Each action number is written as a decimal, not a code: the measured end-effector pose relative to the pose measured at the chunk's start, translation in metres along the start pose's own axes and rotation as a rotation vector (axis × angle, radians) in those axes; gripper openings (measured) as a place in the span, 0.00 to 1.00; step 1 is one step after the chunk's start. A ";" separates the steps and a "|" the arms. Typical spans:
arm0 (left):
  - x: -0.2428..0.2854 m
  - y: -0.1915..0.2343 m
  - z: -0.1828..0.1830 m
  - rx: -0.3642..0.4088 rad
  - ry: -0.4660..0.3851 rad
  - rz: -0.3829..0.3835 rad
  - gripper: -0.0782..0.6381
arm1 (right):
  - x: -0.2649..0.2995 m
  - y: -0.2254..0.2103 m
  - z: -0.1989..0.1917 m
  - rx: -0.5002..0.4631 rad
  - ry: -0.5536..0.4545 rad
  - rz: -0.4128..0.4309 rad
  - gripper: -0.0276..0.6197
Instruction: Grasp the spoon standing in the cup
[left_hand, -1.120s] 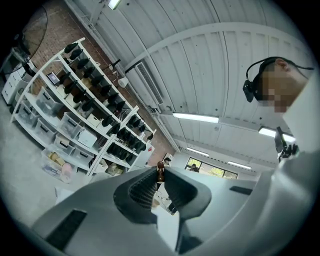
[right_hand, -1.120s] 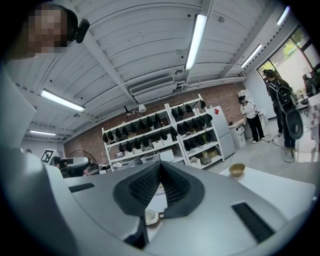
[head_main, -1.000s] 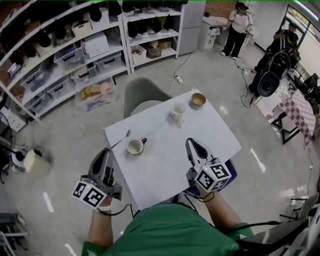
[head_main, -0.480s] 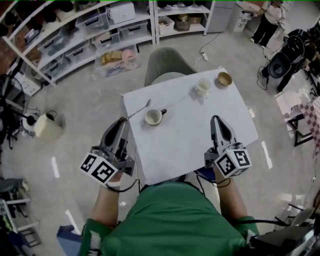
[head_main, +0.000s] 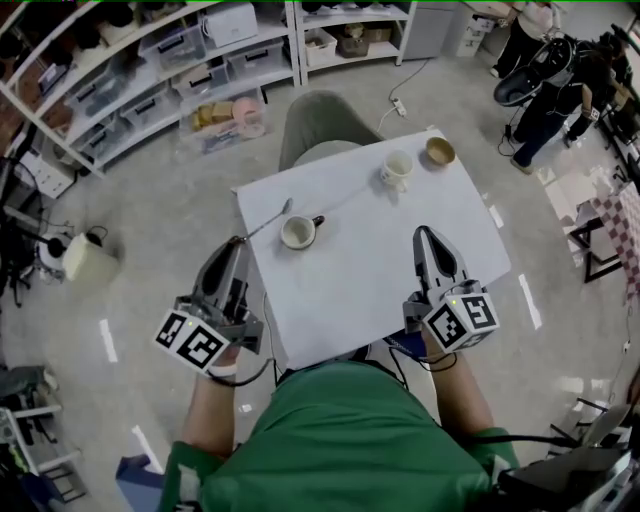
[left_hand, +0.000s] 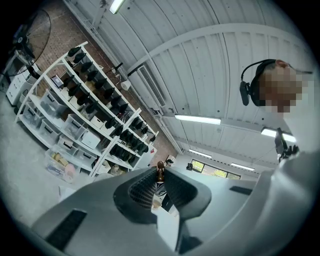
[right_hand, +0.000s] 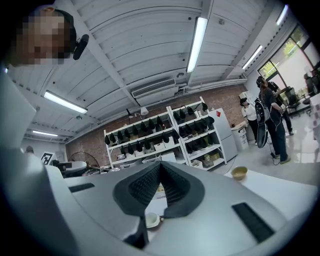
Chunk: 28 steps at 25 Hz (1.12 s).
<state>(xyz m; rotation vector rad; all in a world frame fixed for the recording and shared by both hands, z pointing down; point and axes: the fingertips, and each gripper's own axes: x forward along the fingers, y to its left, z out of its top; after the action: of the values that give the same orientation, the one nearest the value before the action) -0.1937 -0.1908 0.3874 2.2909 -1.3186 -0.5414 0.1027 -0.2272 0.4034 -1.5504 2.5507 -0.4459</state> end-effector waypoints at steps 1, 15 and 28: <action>0.000 0.001 0.000 -0.001 0.001 0.000 0.19 | 0.001 0.000 -0.001 0.001 0.001 -0.001 0.08; -0.001 0.004 -0.001 -0.004 0.005 0.006 0.19 | 0.002 0.002 -0.001 -0.013 0.005 0.004 0.08; -0.001 0.007 -0.003 -0.006 0.009 0.011 0.19 | 0.003 0.006 -0.002 -0.033 0.011 0.017 0.08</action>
<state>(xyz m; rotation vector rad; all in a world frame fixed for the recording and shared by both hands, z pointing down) -0.1971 -0.1919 0.3940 2.2771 -1.3234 -0.5298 0.0962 -0.2267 0.4035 -1.5405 2.5903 -0.4129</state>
